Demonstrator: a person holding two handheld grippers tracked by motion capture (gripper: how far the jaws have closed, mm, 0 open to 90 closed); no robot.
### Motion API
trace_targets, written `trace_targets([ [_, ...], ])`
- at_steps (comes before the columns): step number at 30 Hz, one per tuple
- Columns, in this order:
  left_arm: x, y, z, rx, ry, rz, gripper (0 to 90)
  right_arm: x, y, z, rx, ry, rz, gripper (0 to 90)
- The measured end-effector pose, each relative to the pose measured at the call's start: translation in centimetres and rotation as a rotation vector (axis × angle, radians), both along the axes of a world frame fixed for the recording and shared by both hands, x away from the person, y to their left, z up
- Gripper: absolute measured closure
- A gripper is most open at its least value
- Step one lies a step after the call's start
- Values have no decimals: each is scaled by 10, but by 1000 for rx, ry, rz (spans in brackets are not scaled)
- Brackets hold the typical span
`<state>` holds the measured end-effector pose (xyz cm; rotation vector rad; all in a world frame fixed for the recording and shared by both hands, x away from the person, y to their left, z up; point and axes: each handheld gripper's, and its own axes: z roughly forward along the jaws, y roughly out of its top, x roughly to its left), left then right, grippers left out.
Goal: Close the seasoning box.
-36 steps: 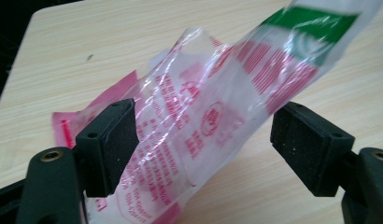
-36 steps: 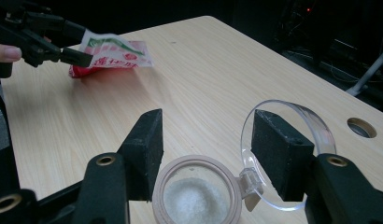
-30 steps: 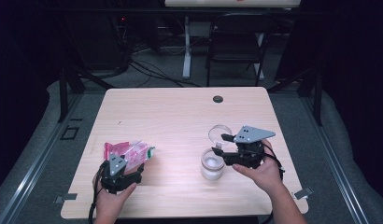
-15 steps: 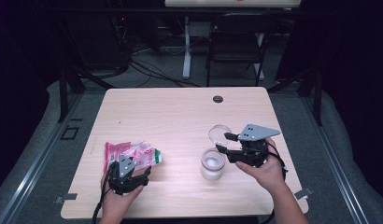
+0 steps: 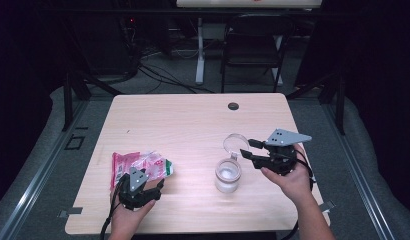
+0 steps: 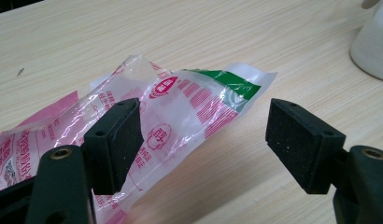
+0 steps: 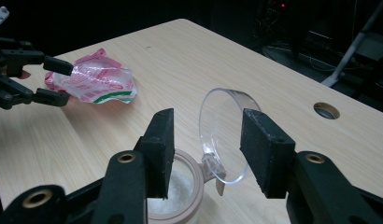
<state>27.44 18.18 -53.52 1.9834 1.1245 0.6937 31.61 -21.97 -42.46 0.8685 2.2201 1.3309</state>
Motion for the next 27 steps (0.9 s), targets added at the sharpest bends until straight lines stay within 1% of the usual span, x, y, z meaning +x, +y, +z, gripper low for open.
trace_targets([
  [4, 0, 0, 1, -4, -3, 1, 274, 2, -7, 0, 11, 8, -17, 594],
  [7, -1, 1, 2, -6, -8, -1, 283, 3, -11, 1, 11, 10, -33, 633],
  [9, -1, 1, 2, -15, -10, 3, 286, 3, -12, 1, 14, 12, -38, 663],
  [16, -2, 1, 3, -23, -16, 0, 299, 7, -22, -1, 24, 21, -78, 778],
  [22, -4, 2, 4, -23, -17, -2, 312, 13, -33, -7, 31, 29, -129, 900],
  [27, -5, 3, 3, -18, -19, 7, 325, 22, -37, -16, 24, 47, -165, 900],
])
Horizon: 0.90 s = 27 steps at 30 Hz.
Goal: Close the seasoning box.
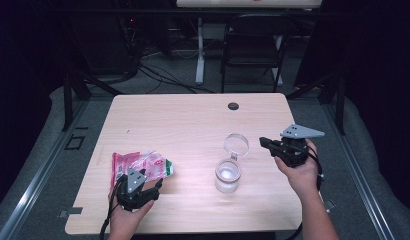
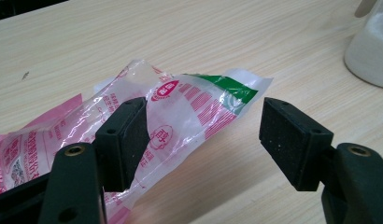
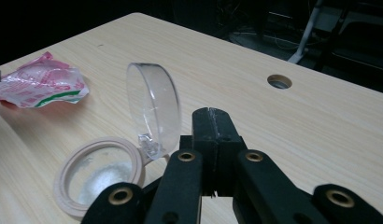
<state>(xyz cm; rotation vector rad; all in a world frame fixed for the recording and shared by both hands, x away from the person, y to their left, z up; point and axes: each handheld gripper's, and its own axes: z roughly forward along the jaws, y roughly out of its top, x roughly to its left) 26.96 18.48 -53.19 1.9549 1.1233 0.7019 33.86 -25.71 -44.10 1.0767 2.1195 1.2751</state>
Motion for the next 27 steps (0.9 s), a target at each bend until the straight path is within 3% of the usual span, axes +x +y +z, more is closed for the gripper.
trace_targets([
  [12, -3, 5, 1, 2, -10, 14, 352, 19, 3, -19, -6, 37, -27, 900],
  [27, -4, 8, 2, -11, -12, 39, 388, 29, 6, -30, -10, 62, -21, 900],
])
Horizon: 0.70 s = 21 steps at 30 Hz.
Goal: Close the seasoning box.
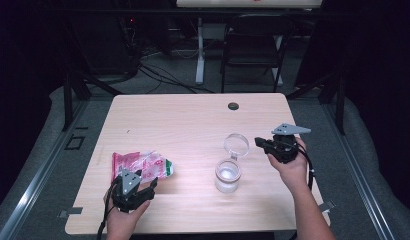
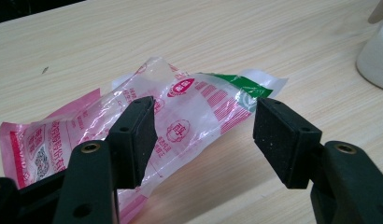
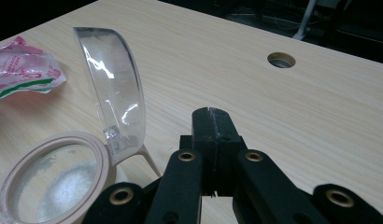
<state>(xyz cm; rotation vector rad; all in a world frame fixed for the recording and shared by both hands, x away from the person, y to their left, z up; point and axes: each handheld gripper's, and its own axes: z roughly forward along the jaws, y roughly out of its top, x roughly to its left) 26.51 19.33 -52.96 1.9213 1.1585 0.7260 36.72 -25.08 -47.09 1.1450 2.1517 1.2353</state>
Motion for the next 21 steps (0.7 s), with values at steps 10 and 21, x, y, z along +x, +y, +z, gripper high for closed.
trace_targets([
  [10, 0, 0, 0, 8, 3, -3, 389, -1, 6, -1, -7, -1, 15, 900],
  [21, 0, 1, 1, -19, 0, -8, 389, -1, 11, -4, -6, 1, 32, 900],
])
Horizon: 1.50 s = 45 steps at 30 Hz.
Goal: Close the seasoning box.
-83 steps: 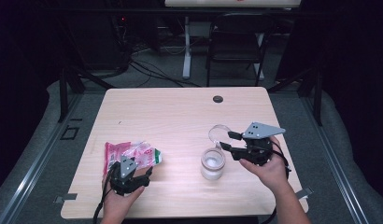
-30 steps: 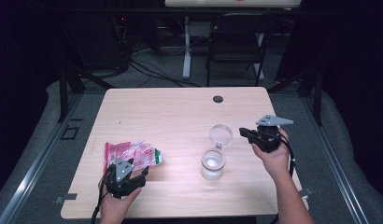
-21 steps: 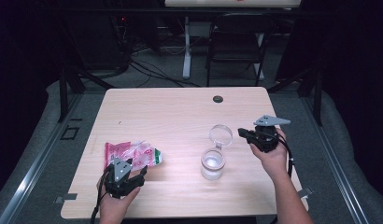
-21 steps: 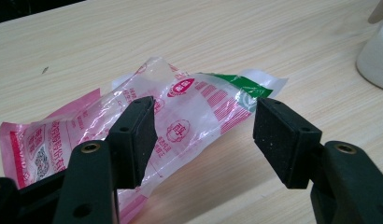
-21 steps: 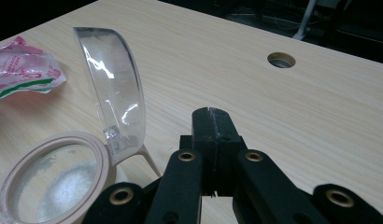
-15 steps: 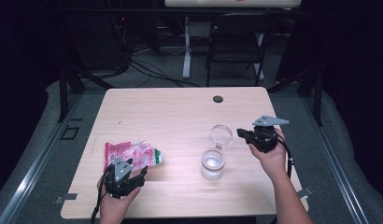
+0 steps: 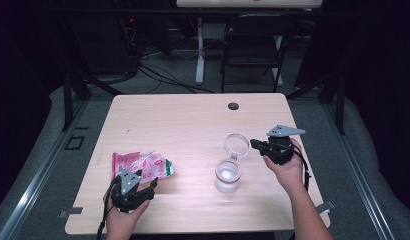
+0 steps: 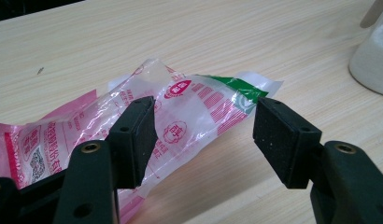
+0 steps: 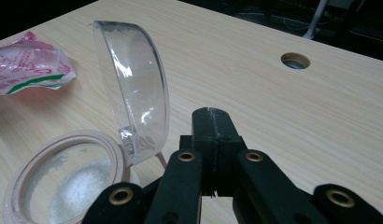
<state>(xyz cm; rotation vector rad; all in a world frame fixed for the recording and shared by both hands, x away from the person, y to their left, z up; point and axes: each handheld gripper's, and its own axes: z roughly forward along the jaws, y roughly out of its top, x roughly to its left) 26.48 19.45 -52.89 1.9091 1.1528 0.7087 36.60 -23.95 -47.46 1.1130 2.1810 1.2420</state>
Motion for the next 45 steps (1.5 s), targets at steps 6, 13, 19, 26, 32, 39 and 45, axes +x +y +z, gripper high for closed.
trace_targets([
  [6, 0, 0, 0, 1, 2, -2, 389, -1, 3, -1, -6, 2, 10, 900],
  [13, 0, 0, 0, 1, 1, -2, 389, -1, 4, -1, -4, 3, 14, 900],
  [19, 0, 0, 0, 1, 1, -3, 389, -1, 6, -1, -9, 5, 21, 900],
  [26, 0, 1, 0, -1, 2, -2, 389, -2, 7, 0, -7, 3, 24, 900],
  [32, 0, 1, 0, 1, 0, -3, 389, -3, 8, 0, -7, 1, 25, 900],
  [39, 0, 1, 0, 2, 1, -2, 389, -4, 9, 0, -7, -3, 25, 900],
  [45, 0, 1, 0, 3, 0, -2, 389, -5, 9, 1, -13, -5, 29, 900],
])
